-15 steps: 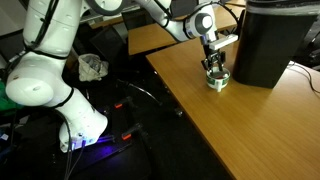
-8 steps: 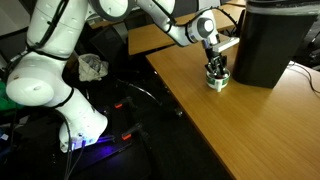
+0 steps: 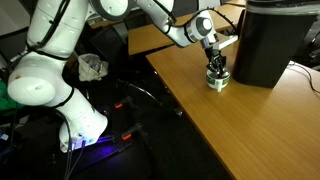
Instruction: Pick the marker from the cup and put it on the table
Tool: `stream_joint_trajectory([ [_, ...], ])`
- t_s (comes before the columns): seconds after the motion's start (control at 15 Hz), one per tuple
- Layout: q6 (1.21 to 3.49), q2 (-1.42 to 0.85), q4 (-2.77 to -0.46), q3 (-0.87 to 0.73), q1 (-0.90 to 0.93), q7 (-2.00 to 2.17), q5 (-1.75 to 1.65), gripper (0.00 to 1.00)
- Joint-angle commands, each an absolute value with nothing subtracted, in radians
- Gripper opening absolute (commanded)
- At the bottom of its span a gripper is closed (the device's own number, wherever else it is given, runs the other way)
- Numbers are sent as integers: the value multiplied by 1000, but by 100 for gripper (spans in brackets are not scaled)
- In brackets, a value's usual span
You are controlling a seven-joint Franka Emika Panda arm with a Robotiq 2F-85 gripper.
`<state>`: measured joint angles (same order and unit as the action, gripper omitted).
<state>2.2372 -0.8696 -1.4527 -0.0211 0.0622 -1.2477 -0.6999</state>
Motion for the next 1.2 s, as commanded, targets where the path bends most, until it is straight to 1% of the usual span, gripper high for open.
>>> stream_joint_trajectory([
  [0.0,2154,-788,-1503,-18,72,-1296,-702,5],
  [0.2,2126,-703,-1558,-15,63,-1279,-702,5],
  [0.47,2098,-562,-1699,62,-33,-1354,-493,5],
  [0.67,2197,-429,-1893,90,-113,-1381,-338,5],
  [0.87,2316,-356,-2050,97,-156,-1451,-230,5],
  [1.0,2386,-355,-2120,94,-157,-1485,-202,5],
  [1.13,2461,-390,-2161,76,-134,-1459,-249,5],
])
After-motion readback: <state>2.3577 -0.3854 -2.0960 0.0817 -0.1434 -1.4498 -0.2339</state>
